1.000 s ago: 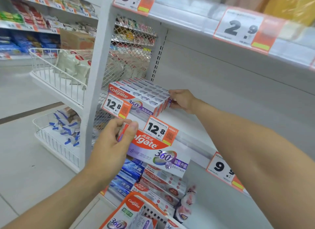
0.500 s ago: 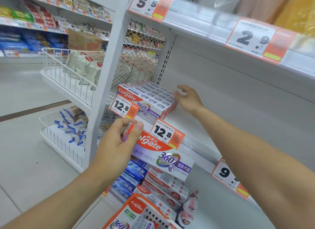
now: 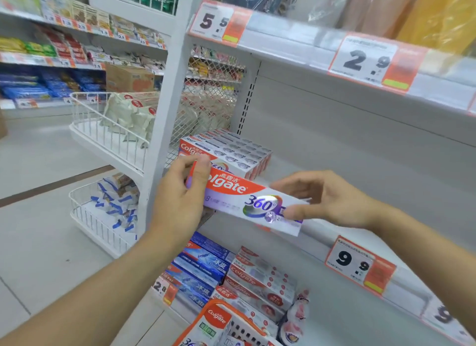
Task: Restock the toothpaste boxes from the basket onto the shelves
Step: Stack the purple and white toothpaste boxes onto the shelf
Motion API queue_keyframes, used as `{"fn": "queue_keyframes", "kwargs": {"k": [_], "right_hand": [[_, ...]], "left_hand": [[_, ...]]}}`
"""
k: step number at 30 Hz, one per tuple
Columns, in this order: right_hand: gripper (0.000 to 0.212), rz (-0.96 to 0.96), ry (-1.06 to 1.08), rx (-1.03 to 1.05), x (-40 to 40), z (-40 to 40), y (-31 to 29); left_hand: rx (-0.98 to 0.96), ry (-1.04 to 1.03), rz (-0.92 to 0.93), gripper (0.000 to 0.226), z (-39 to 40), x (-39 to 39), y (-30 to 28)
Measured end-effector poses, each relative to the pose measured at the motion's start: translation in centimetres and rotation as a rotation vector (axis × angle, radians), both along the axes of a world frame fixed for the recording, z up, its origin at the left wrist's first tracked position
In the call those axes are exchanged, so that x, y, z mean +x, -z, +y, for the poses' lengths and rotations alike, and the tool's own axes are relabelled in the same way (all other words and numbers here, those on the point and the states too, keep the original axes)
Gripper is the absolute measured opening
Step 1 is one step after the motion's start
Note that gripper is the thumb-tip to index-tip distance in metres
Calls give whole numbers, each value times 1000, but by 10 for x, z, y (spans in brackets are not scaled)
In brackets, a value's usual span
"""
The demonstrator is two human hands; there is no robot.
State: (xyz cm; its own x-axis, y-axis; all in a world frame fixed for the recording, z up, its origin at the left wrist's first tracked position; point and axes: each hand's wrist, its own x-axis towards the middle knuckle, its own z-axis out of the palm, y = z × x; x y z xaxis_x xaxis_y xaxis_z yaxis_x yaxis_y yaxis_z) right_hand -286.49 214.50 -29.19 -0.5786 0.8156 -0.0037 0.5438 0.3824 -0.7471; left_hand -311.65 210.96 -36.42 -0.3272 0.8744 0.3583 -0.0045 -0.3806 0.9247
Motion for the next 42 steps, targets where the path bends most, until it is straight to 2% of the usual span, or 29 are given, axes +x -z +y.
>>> {"fn": "queue_keyframes", "kwargs": {"k": [3,6,8,12,15,20,25,35,42], "right_hand": [[40,187,165,117,4,21,-2],[32,222,376,330,0,61,-4],[30,238,481,437,-6,96,-7],[29,86,546,600,-16,166,-6],[33,3,561,618,-25,203,7],[38,44,581,525,-36,229,33],[52,72,527,423,-36,224,37],[56,158,531,241,-34,210,30],[60,69,555,297,-37,209,32]], "left_hand": [[-86,-78,175,37,44,-16,-11],[-5,-228,579,46,88,-26,-5],[63,-153,781,55,103,-18,9],[31,-1,960,57,113,-1,45],[37,-7,989,57,117,1,49],[84,-25,978,56,118,-1,53],[69,-26,964,54,120,3,57],[37,-16,951,55,119,5,56],[7,6,968,57,118,6,53]]}}
